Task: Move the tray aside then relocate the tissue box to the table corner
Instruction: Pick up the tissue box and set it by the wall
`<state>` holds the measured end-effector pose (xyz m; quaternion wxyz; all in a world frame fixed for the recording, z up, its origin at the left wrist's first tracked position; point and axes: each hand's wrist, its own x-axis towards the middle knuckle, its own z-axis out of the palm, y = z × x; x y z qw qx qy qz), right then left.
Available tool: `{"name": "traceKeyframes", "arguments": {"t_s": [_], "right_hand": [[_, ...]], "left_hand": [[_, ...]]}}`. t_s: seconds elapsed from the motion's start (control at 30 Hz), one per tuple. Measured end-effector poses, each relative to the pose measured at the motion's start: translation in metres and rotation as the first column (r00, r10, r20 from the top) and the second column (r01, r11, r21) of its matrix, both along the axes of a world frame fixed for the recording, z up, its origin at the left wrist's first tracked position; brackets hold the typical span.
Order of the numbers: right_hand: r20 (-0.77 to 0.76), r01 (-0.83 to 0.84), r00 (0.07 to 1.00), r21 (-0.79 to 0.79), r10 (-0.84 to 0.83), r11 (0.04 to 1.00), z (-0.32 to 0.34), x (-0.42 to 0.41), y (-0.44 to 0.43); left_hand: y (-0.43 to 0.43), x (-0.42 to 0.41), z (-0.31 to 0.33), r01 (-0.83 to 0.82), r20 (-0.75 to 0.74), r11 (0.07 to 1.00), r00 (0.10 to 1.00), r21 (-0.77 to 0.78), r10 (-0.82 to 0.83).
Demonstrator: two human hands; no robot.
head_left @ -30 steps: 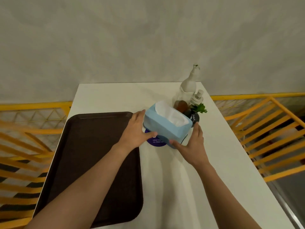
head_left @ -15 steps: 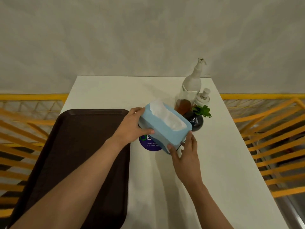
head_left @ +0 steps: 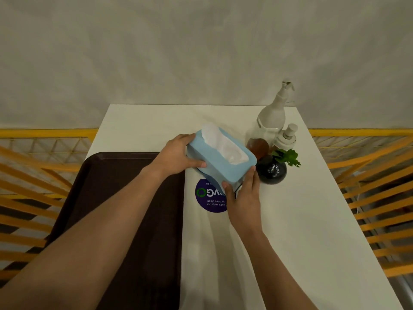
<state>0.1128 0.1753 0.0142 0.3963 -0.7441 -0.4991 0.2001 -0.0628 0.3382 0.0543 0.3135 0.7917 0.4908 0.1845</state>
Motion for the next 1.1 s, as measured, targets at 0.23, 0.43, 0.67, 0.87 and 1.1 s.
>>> {"name": "traceKeyframes", "arguments": {"t_s": [0.23, 0.43, 0.67, 0.87, 1.1], "right_hand": [[0.037, 0.017, 0.999, -0.024, -0.016, 1.0, 0.002, -0.005, 0.05], [0.005, -0.048, 0.999, 0.005, 0.048, 0.999, 0.004, -0.007, 0.101], [-0.008, -0.256, 0.967, -0.018, 0.256, 0.966, 0.009, -0.027, 0.166], [-0.038, -0.417, 0.908, 0.005, 0.417, 0.909, 0.009, -0.07, 0.204], [-0.076, -0.482, 0.872, 0.032, 0.483, 0.875, 0.003, -0.123, 0.239]], "left_hand": [[0.041, -0.004, 0.001, -0.048, -0.001, 0.999, 0.999, -0.023, 0.048], [0.076, -0.021, 0.003, -0.102, -0.019, 0.995, 0.995, -0.005, 0.102], [0.091, -0.072, -0.001, -0.281, -0.003, 0.957, 0.96, 0.072, 0.282], [0.089, -0.13, -0.009, -0.445, 0.058, 0.889, 0.896, 0.112, 0.441], [0.099, -0.196, -0.013, -0.543, 0.155, 0.839, 0.831, 0.022, 0.534]]}}
